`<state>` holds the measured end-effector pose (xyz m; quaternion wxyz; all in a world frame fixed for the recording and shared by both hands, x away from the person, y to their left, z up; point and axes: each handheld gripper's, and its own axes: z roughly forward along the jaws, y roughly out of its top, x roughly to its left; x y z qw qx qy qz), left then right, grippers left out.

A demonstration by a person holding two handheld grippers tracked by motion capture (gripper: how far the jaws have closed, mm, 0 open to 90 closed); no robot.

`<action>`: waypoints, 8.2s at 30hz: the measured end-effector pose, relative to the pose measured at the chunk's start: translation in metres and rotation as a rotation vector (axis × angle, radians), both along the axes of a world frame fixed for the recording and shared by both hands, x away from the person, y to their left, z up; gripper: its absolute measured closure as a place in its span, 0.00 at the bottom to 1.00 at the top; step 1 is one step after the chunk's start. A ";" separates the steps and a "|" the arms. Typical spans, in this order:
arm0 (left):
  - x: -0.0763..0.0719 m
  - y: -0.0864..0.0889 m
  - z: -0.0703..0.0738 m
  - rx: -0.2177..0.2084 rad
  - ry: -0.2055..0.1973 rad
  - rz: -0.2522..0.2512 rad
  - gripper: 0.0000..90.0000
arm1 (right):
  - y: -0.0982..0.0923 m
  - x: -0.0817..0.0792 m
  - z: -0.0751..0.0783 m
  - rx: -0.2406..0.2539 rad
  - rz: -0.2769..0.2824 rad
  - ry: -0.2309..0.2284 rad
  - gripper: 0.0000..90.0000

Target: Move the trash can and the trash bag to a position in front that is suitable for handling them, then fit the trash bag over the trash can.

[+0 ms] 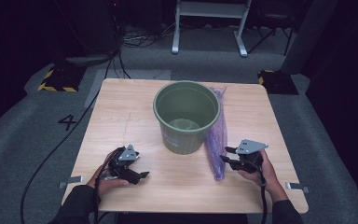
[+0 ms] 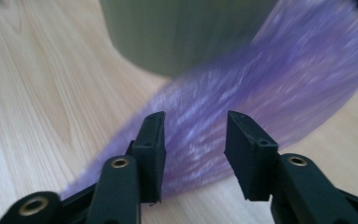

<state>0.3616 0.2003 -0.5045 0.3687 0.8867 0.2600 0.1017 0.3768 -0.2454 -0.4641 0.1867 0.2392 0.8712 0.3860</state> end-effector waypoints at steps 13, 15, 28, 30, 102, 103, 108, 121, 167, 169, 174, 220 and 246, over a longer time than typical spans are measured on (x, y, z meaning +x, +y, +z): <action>0.000 0.000 0.000 0.000 0.000 0.000 0.12 | 0.028 -0.013 -0.022 -0.014 0.138 0.072 0.82; 0.000 0.000 0.000 0.002 -0.001 0.000 0.12 | 0.031 -0.015 -0.024 -0.009 0.154 0.079 0.82; -0.001 -0.001 0.000 0.001 0.000 0.004 0.12 | 0.047 -0.028 -0.029 0.027 0.218 0.098 0.73; -0.001 -0.001 0.000 0.001 0.000 0.005 0.12 | 0.051 -0.029 -0.028 0.033 0.220 0.095 0.61; -0.003 -0.002 0.000 0.002 -0.004 0.029 0.12 | 0.032 0.066 -0.038 0.061 -0.190 0.136 0.33; -0.003 -0.002 0.000 0.002 -0.004 0.030 0.12 | 0.032 0.066 -0.038 0.065 -0.192 0.136 0.36; -0.004 -0.002 0.000 0.001 -0.005 0.034 0.12 | 0.027 0.067 -0.037 0.077 -0.204 0.120 0.62; -0.005 -0.002 0.000 0.002 -0.005 0.041 0.12 | 0.011 0.070 -0.037 0.096 -0.265 0.113 0.95; -0.003 -0.009 -0.001 0.021 0.012 0.029 0.02 | -0.017 0.050 0.013 0.287 -0.289 -0.050 1.00; -0.003 -0.009 -0.001 0.020 0.012 0.030 0.02 | -0.019 0.049 0.016 0.297 -0.291 -0.060 1.00; -0.003 -0.009 -0.001 0.021 0.012 0.029 0.02 | -0.023 0.048 0.025 0.317 -0.302 -0.081 1.00; -0.033 -0.038 0.104 -0.188 -0.173 -0.121 0.18 | -0.002 0.030 0.149 0.402 -0.214 -0.303 1.00; -0.011 -0.071 0.181 -0.294 -0.251 -0.159 0.17 | 0.029 0.035 0.182 0.442 -0.162 -0.334 1.00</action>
